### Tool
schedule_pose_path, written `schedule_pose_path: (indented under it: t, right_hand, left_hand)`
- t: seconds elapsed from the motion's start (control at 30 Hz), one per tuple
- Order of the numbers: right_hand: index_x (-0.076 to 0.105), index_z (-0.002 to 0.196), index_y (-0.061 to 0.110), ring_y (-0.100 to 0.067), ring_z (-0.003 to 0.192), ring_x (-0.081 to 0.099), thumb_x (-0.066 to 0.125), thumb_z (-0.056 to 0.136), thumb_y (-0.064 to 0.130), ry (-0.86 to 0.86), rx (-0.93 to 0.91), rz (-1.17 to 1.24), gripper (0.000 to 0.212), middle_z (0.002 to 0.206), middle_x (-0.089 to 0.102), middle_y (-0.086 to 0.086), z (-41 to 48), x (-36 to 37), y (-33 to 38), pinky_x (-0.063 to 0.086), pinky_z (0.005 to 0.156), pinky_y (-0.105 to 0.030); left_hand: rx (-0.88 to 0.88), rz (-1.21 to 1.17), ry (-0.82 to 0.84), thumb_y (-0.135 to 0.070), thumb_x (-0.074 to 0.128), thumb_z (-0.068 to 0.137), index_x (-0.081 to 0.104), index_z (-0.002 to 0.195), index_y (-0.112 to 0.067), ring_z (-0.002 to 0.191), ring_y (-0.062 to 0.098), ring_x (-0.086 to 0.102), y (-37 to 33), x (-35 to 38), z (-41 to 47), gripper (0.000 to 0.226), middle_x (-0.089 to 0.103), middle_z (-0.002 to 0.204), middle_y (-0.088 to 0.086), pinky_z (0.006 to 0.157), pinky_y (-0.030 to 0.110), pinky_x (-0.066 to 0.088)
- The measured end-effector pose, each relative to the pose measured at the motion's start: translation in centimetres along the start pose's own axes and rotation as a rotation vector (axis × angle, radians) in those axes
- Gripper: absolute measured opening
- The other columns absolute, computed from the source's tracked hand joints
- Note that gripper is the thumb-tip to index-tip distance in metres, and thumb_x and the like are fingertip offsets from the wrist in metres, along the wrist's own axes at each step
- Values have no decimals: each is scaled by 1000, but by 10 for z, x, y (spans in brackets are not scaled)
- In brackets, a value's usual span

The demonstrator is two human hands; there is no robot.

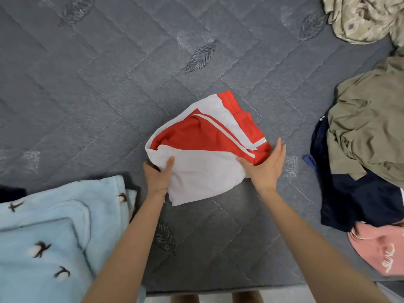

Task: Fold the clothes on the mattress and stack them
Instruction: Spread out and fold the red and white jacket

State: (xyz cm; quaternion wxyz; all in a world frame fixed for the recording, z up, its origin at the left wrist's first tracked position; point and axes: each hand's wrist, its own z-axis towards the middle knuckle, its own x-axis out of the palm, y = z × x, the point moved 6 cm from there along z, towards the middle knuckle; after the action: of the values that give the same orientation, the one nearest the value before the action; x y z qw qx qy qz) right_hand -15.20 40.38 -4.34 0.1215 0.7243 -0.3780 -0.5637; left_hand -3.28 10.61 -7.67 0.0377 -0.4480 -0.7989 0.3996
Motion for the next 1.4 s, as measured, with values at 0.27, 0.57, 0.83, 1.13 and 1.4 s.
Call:
schedule_pose_path:
  t: [0.27,0.57,0.83,1.13,1.4]
  right_hand:
    - [-3,157,23,-23,150,15,88,55,58,430,18,-63,141,164,12,1,56,33,8,18,121,-49]
    - [35,141,24,-8,111,58,91,64,34,575,152,197,96,133,53,7,47,39,5,50,93,-28]
    - [63,126,17,-24,103,71,83,67,33,926,319,428,64,113,73,-5,4,22,13,55,85,-35]
    - [61,126,11,-36,107,67,72,78,24,855,219,565,51,117,70,-14,-62,-45,56,51,97,-50]
    - [65,119,15,-31,105,69,70,77,34,792,138,692,47,114,72,-11,-171,-74,124,54,92,-42]
  left_hand:
    - [-173,-60,22,-49,70,82,22,147,-10,116,20,49,33,17,-18,90,46,130,0,98,34,42]
    - [-141,-215,116,-42,64,89,60,97,-28,75,-3,65,24,21,-20,17,66,90,-18,55,12,50]
    - [-53,-246,161,-41,62,91,56,107,-33,96,3,61,-1,14,-58,19,64,106,-15,69,19,49]
    - [201,-294,-54,-31,71,86,65,97,-32,85,-9,64,-52,-54,-149,12,71,93,-20,74,13,49]
    - [317,-314,-97,-29,70,87,67,84,-25,72,-3,61,-92,-161,-198,6,68,77,-17,70,23,47]
